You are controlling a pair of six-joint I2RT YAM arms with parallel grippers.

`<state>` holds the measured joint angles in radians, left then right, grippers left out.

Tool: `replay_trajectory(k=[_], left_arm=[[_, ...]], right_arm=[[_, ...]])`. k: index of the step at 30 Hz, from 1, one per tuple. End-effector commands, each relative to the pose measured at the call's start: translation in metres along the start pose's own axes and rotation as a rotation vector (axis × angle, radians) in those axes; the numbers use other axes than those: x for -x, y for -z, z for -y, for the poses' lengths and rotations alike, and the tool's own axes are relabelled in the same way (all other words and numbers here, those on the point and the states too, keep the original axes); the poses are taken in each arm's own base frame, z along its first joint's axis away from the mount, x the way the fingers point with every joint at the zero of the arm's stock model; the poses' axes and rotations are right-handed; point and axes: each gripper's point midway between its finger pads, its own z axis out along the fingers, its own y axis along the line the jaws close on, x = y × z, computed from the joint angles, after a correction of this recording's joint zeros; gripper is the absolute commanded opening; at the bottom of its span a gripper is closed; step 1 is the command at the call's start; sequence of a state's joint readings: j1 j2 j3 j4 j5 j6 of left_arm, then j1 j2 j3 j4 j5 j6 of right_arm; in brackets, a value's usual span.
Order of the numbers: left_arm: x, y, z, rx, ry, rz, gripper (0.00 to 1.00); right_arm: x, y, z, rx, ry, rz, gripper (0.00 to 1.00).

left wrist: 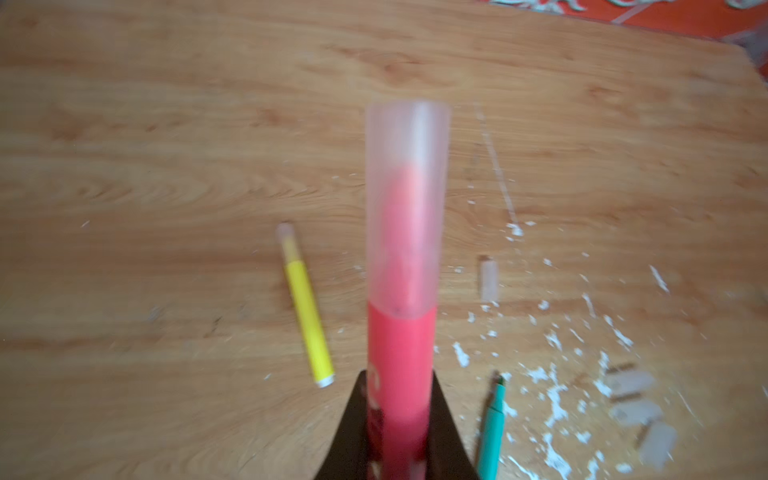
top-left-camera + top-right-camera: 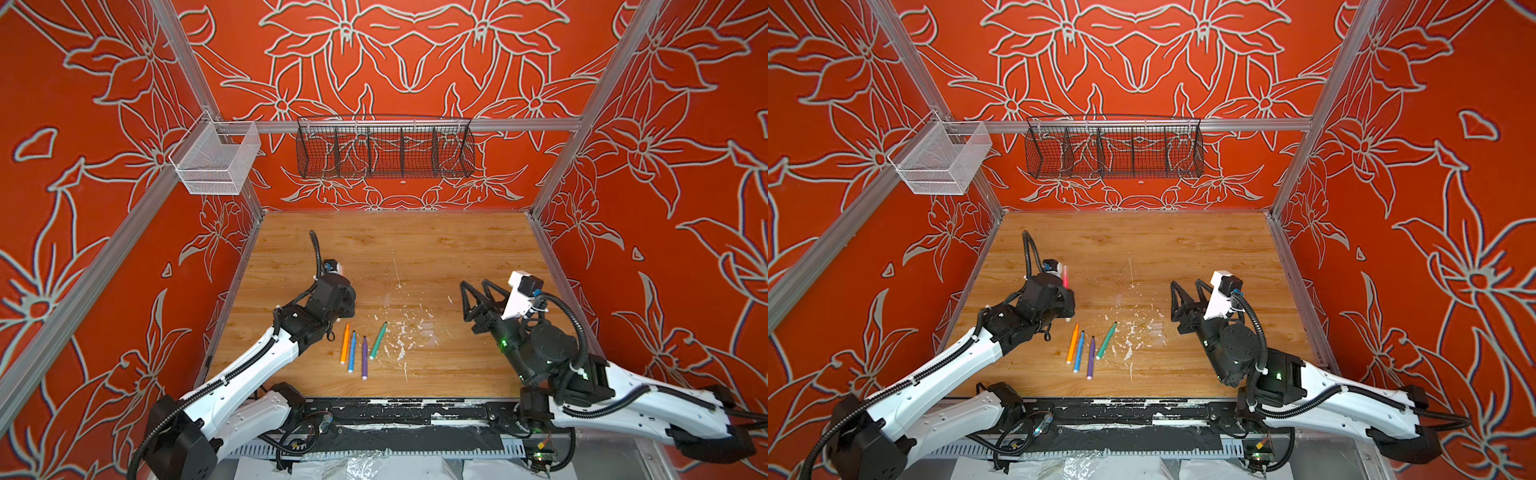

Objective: Insert the pens into the pen caps
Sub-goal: 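Open the right gripper and withdraw it while the left gripper lowers the capped highlighter, then lay the capped pink highlighter on the table and open the left gripper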

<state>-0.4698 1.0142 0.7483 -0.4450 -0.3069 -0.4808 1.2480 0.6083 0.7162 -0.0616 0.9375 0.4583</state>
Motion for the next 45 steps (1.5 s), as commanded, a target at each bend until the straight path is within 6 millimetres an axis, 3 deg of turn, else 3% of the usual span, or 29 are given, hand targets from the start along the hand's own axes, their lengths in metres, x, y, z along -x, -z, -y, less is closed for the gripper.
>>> replay_trajectory(k=[1,6,11,19,24,31,37,45], left_arm=[[-0.019,-0.012,-0.043,0.164,0.175,-0.087,0.00],[-0.035,-0.039,-0.063,0.194,0.289,-0.178,0.00],[-0.053,-0.064,-0.088,0.284,0.340,-0.292,0.00],[-0.072,-0.088,-0.088,0.303,0.343,-0.409,0.00],[-0.072,-0.093,-0.089,0.315,0.346,-0.422,0.02],[-0.066,-0.095,-0.087,0.304,0.353,-0.404,0.13],[-0.069,-0.103,-0.086,0.302,0.358,-0.433,0.13],[-0.067,-0.104,-0.086,0.305,0.348,-0.453,0.27]], right_arm=[[-0.006,0.001,0.055,-0.228,0.164,0.007,0.72],[-0.027,-0.008,0.110,-0.376,0.157,-0.055,0.76],[-0.056,-0.029,0.145,-0.480,0.143,-0.179,0.77],[-0.090,-0.052,0.189,-0.618,0.155,-0.248,0.74],[-0.093,-0.052,0.214,-0.715,0.201,-0.231,0.74],[-0.100,-0.053,0.235,-0.769,0.205,-0.215,0.74],[-0.105,-0.061,0.236,-0.762,0.203,-0.245,0.74],[-0.108,-0.064,0.236,-0.759,0.201,-0.257,0.74]])
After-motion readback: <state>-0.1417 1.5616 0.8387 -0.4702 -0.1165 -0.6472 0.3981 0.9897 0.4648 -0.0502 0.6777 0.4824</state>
